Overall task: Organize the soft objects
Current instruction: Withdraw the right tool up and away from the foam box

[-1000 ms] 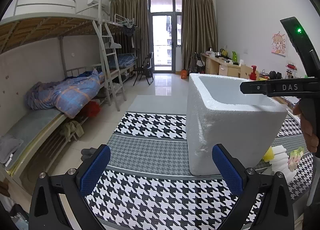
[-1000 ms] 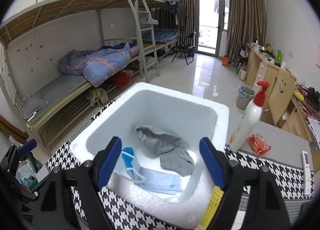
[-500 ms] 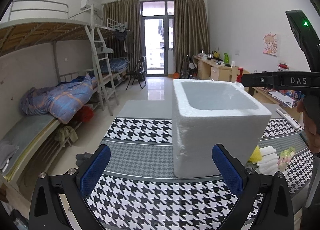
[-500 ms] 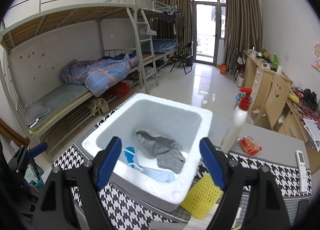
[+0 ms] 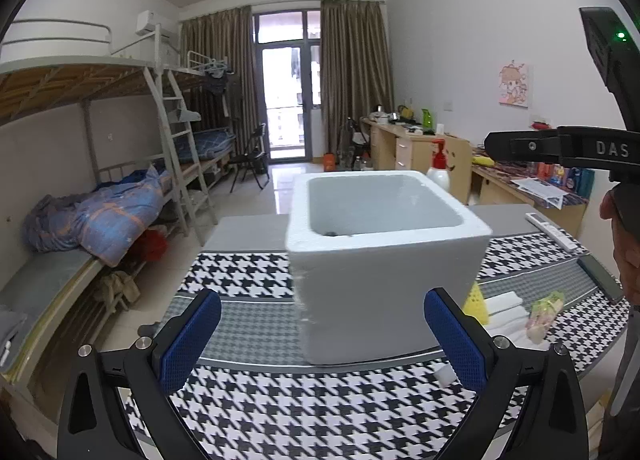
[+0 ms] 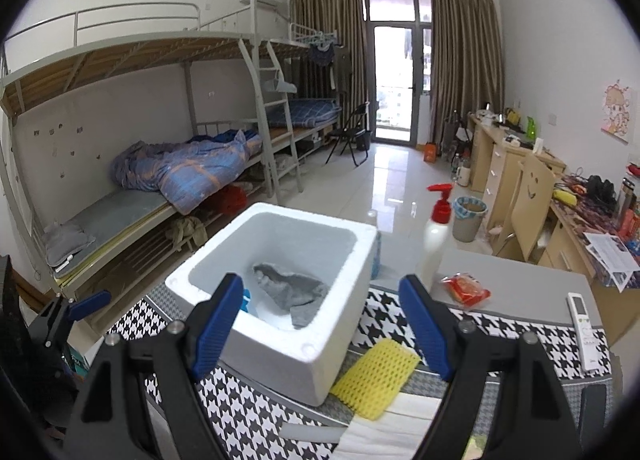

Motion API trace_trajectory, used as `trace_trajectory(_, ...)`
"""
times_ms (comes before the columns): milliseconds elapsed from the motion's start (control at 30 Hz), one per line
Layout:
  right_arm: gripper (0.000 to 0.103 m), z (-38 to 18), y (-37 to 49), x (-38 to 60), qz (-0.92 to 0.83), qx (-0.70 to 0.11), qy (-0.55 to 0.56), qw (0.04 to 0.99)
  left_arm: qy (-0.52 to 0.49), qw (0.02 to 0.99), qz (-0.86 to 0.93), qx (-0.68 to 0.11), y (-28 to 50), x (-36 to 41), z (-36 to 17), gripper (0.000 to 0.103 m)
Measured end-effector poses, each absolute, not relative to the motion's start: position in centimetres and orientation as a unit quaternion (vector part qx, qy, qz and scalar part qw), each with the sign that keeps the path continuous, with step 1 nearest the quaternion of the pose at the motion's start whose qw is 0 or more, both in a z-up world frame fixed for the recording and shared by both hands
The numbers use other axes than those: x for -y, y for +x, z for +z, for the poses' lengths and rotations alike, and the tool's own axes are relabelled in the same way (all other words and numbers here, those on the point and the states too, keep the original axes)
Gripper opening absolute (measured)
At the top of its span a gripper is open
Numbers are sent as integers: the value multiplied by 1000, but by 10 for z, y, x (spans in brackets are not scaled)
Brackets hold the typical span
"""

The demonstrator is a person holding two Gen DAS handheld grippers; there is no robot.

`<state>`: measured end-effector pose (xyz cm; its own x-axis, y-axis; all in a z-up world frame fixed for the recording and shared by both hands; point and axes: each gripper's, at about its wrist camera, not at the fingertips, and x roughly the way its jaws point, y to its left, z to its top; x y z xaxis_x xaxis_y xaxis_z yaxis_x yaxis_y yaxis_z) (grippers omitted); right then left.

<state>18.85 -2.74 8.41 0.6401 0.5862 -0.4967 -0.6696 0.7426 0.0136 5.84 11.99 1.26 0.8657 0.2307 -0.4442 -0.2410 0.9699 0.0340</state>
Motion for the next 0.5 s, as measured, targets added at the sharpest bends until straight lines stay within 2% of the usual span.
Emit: trace_trajectory(500, 90, 83, 175, 82, 303, -226, -58, 924, 5, 974, 48, -221, 71, -75, 20, 102)
